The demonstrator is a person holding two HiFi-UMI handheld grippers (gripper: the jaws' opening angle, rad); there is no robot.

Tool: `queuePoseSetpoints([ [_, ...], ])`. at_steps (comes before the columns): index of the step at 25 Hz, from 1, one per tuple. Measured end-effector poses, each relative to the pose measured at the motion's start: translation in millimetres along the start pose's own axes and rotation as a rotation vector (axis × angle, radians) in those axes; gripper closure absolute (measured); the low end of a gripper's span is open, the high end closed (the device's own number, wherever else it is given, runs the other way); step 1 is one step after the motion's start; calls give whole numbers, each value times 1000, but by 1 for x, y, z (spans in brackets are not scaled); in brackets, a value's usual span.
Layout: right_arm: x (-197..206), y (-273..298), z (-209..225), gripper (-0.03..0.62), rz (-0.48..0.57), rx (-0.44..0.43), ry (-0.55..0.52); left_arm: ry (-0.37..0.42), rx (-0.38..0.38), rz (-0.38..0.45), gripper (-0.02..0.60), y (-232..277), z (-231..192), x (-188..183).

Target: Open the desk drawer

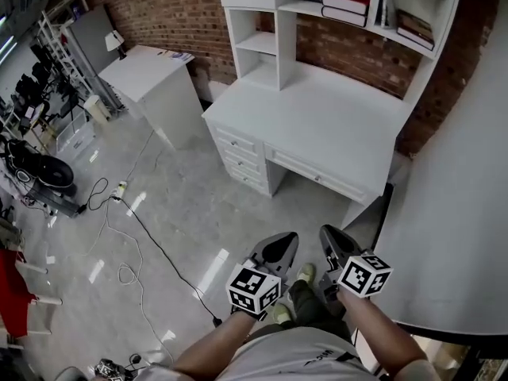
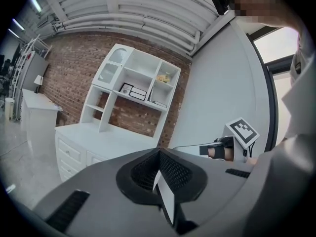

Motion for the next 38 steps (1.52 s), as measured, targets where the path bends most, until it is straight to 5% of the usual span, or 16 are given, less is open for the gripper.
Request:
queuePoseSetpoints([
  [20,-20,143,142,572,-97,123,108,35,7,-77,571,168,-92,22],
  [38,71,230,292,514,-138,421,262,3,57,-197,569,246,-186,93],
])
Point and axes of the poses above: the fingertips, and each gripper's own axes: y forward along the fingers, z to its right, x out of its underside, the point moved 3 cm from there along -y, backward along the fingers, and after that the axes turned 11 degrees about z, right-handed, at the moved point
